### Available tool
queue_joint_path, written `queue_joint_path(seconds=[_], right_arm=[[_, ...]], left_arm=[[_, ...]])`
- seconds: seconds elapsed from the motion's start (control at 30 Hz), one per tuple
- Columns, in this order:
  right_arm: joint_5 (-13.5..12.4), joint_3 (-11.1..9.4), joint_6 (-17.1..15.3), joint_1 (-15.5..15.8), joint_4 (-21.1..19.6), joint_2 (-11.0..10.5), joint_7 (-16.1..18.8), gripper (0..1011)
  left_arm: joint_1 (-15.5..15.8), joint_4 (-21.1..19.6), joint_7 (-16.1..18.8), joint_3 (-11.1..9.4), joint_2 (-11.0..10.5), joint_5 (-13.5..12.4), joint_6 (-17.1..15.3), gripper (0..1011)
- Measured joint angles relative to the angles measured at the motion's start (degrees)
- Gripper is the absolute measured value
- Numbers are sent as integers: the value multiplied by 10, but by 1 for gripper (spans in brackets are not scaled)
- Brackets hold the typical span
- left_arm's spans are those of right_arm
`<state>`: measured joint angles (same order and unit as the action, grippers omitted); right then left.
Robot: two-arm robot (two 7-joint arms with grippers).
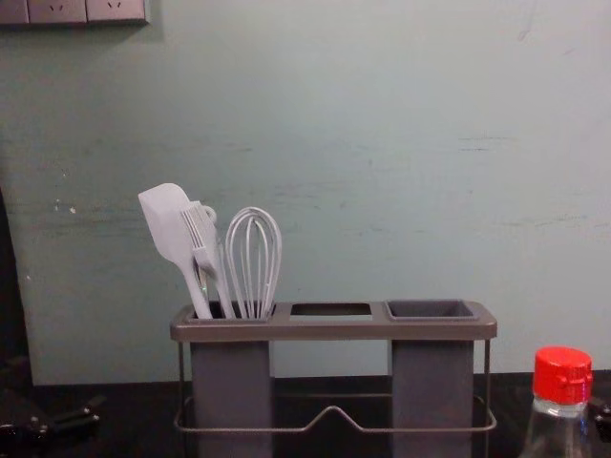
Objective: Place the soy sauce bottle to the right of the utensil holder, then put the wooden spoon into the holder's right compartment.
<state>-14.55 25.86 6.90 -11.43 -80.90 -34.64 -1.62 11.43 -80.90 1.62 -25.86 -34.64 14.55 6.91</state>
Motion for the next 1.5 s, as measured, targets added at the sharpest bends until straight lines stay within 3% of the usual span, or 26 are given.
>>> queue_joint_path(seconds=[1.5], right_arm=[[0,0,0,0,0,0,0,1002]], left_arm=[[0,0,0,0,0,0,0,1005]])
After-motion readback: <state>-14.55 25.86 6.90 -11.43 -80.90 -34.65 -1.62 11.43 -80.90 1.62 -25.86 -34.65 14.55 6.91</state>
